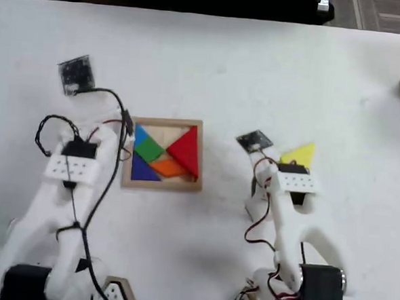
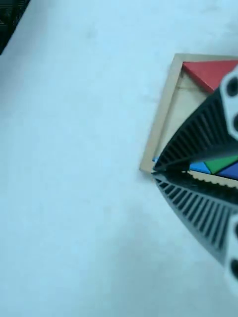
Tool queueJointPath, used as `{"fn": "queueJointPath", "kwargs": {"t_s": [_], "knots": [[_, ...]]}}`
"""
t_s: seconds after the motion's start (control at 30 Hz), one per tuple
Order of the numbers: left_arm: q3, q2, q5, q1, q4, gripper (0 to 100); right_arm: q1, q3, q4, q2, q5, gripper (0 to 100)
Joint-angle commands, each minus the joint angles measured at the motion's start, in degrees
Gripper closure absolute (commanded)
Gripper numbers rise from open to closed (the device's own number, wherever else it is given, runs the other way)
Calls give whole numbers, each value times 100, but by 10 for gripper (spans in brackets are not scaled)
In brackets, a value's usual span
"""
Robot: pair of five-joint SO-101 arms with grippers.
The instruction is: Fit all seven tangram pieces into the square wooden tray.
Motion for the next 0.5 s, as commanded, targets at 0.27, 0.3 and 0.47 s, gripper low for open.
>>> {"fn": "queueJointPath", "kwargs": {"t_s": [0.27, 0.3, 0.47], "knots": [[-1873, 2308, 290, -848, 26, 978, -1174, -3358, 549, 804, -2418, 981], [-1987, 2369, 378, -848, 141, 978, -1253, -3719, 514, 1095, -2549, 981], [-2189, 2545, 484, -989, 273, 978, -1516, -5477, 127, 2738, -2734, 981]]}}
